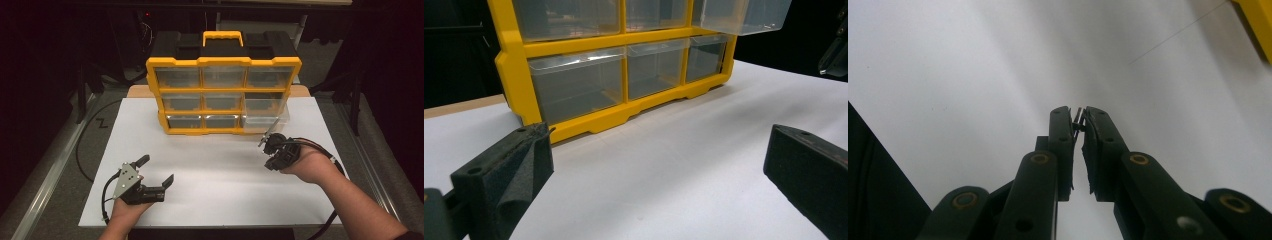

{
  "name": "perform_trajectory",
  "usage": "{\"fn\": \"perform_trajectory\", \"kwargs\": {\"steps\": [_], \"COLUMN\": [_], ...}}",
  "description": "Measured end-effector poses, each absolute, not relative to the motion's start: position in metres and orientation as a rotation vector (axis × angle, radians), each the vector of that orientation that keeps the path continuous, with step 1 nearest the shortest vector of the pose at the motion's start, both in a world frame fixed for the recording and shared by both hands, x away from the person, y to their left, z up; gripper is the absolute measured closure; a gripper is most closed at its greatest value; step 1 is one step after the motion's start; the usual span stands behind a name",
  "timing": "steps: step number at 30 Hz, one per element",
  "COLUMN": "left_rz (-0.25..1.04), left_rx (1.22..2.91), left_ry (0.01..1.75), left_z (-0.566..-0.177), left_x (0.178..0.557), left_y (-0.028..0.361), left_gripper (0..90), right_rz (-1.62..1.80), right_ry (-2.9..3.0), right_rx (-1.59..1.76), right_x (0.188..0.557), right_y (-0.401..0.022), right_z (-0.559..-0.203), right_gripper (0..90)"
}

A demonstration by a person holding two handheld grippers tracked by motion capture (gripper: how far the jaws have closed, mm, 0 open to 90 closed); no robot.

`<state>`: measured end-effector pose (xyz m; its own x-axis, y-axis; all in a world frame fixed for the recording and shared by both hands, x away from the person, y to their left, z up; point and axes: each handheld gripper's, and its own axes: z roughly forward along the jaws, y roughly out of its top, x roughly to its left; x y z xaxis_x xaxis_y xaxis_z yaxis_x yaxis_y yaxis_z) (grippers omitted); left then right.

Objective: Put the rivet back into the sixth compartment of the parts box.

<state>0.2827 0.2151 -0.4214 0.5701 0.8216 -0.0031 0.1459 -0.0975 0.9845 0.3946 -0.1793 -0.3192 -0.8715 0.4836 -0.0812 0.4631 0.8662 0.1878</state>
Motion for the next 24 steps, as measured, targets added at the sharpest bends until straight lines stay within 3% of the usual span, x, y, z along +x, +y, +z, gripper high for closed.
{"fn": "perform_trajectory", "kwargs": {"steps": [24], "left_rz": [0.700], "left_rx": [1.594], "left_ry": [0.837], "left_z": [-0.422], "left_x": [0.283], "left_y": [0.214], "left_gripper": [0.4], "right_rz": [0.254], "right_ry": [2.881], "right_rx": [0.742], "right_x": [0.402], "right_y": [-0.180], "right_z": [-0.285], "right_gripper": [84.9]}}
